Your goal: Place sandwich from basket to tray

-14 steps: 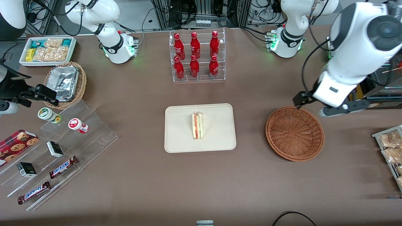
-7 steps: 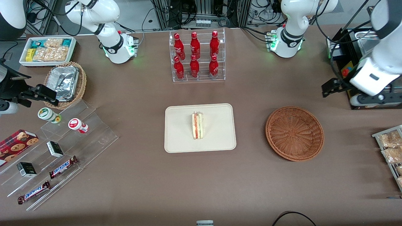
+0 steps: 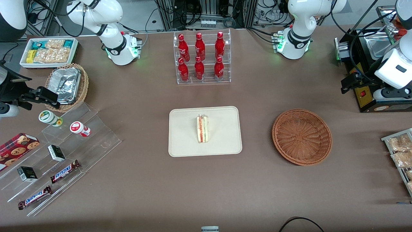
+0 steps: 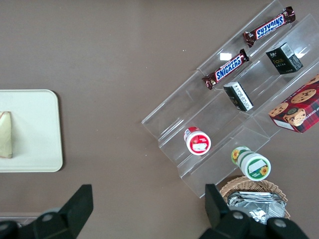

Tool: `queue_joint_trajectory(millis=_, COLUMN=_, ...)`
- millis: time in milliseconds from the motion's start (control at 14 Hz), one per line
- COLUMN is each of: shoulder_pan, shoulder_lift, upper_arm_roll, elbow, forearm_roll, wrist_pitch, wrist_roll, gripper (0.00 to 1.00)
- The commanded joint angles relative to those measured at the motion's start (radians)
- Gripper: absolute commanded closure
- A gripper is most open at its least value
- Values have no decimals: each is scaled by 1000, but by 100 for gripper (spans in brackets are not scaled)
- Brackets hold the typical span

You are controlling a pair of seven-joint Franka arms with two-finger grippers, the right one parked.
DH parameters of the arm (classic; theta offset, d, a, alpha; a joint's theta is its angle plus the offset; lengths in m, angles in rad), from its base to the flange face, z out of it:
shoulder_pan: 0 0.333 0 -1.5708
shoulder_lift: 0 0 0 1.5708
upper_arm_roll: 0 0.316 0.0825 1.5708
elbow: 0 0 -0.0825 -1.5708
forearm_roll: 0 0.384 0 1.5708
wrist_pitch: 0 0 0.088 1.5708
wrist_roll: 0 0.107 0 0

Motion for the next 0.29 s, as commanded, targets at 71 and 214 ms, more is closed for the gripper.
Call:
queue_joint_trajectory(millis=71, shoulder_pan=2, shoulder_lift=-17, upper_arm_roll=12, elbow=23, forearm_roll=-6, wrist_pitch=-30, wrist_roll=19, gripper=0)
queue_joint_trajectory(millis=214, shoulder_pan=7, shoulder_lift=-9, upper_arm_roll=10, elbow=32, forearm_roll=-9, wrist_pitch=-47, wrist_roll=20, gripper=0)
